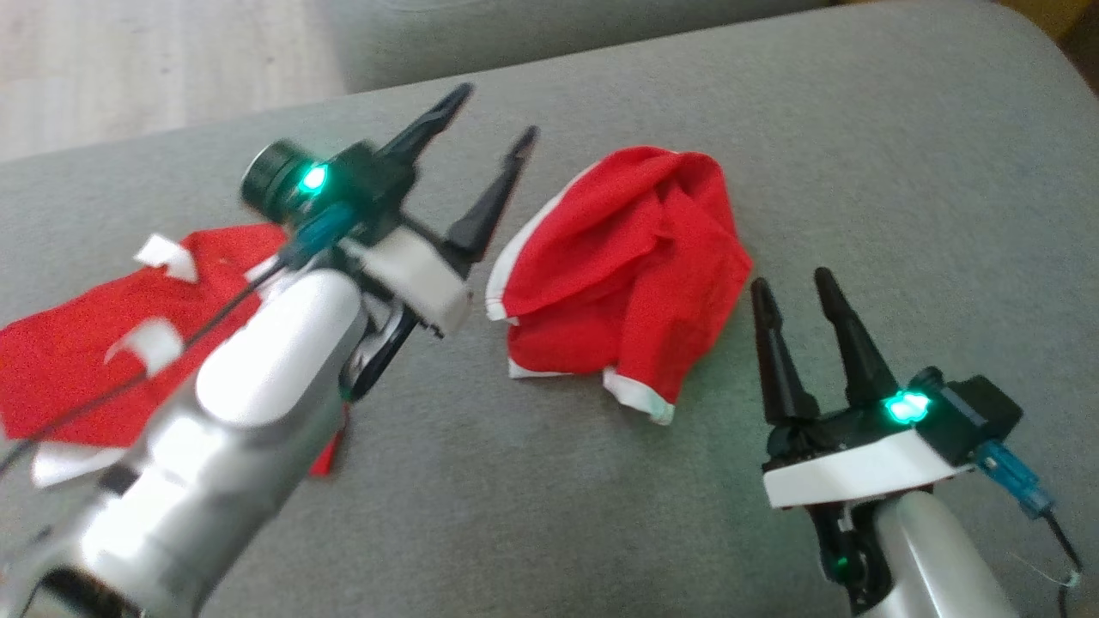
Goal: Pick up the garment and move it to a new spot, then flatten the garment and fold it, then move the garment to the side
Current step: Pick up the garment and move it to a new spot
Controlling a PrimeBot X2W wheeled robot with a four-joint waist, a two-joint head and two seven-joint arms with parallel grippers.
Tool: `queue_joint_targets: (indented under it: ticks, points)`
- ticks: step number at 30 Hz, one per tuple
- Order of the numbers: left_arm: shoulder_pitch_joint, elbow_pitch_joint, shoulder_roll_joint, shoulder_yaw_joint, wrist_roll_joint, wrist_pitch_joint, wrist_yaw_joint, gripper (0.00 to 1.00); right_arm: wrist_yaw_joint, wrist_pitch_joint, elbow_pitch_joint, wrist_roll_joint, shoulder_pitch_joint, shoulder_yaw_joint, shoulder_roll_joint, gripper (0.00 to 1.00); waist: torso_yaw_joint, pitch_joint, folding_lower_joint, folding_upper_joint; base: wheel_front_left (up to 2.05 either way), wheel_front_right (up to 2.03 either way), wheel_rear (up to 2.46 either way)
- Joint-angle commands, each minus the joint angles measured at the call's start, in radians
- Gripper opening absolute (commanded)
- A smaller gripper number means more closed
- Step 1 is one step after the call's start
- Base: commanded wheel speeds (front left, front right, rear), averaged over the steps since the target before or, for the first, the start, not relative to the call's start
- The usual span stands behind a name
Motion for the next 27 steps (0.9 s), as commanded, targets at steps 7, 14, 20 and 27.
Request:
queue_joint_targets:
  ticks: [7, 14, 20, 27]
  points:
    - [0.239, -0.124, 0.071, 0.139, -0.013, -0.102, 0.215, 1.00, -0.001, -0.011, -0.023, -0.046, 0.025, -0.052, -0.004, 1.00, 0.124, -0.052, 0.0001, 0.0000, 0.00, 0.00, 0.00]
    - [0.498, -0.253, 0.039, 0.245, 0.053, -0.108, 0.318, 1.00, -0.001, -0.011, -0.014, -0.083, 0.070, -0.078, -0.004, 1.00, 0.197, -0.064, 0.0001, 0.0000, 0.00, 0.00, 0.00]
    - [0.573, -0.293, 0.003, 0.323, 0.113, -0.108, 0.296, 1.00, -0.001, -0.011, 0.001, -0.105, 0.082, -0.072, -0.004, 1.00, 0.209, -0.065, 0.0001, 0.0000, 0.00, 0.00, 0.00]
    - [0.583, -0.283, -0.023, 0.374, 0.154, -0.108, 0.260, 1.00, -0.001, -0.010, 0.120, -0.136, 0.093, -0.024, -0.004, 1.00, 0.193, -0.051, 0.0001, 0.0000, 0.00, 0.00, 0.00]
